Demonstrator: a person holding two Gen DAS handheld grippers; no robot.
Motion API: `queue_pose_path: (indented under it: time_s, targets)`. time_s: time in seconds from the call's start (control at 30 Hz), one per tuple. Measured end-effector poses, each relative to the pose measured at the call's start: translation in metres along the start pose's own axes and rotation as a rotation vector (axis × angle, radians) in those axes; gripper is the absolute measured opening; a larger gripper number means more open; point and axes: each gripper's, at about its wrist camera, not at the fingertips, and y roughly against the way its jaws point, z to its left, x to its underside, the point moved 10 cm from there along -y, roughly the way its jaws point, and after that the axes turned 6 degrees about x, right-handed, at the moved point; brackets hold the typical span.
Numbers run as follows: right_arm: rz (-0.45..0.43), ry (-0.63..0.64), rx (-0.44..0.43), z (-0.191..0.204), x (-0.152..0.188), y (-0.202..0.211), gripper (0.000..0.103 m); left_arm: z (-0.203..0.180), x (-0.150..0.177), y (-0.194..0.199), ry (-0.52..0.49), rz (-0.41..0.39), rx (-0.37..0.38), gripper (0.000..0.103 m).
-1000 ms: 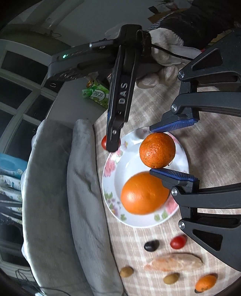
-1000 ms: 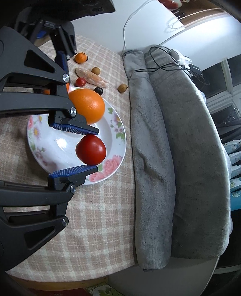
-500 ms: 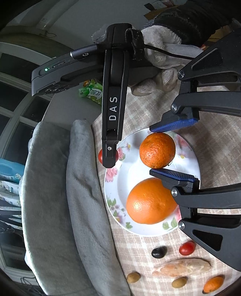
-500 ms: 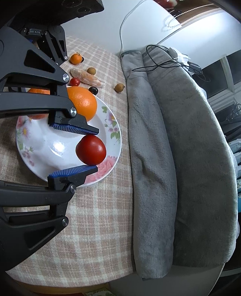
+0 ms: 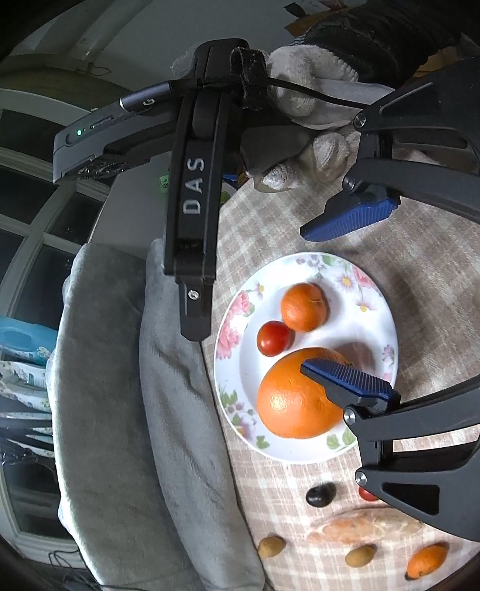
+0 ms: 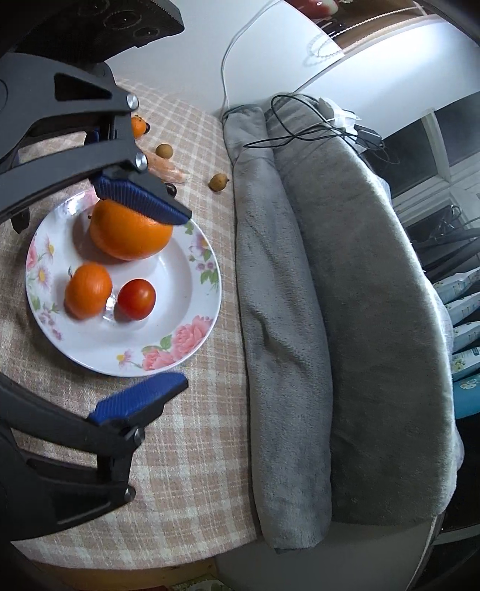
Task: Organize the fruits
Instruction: 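Open the left tool over the plate while the right tool releases the tomato there, then move the left tool back to the peeled pomelo segment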
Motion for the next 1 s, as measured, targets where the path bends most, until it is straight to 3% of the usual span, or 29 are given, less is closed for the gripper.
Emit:
queue_pose_path:
  time_s: [0.07,0.6,1.0]
  targets:
    - [-0.001,-0.002,-0.001,0.001,-0.001,0.001,0.088,0.001,0.001,0.003,0.000,-0.003,-0.004,0.074]
    - [-0.038,0.033,-0.012,0.024,0.001,0.021,0.088,0.009,0.005,0.034,0.005,-0.045,-0.030,0.075]
    - [-0.051,0.084,-0.073,0.064,0.002,0.033,0.088,0.048,0.018,0.073,0.043,-0.077,-0.096,0.075]
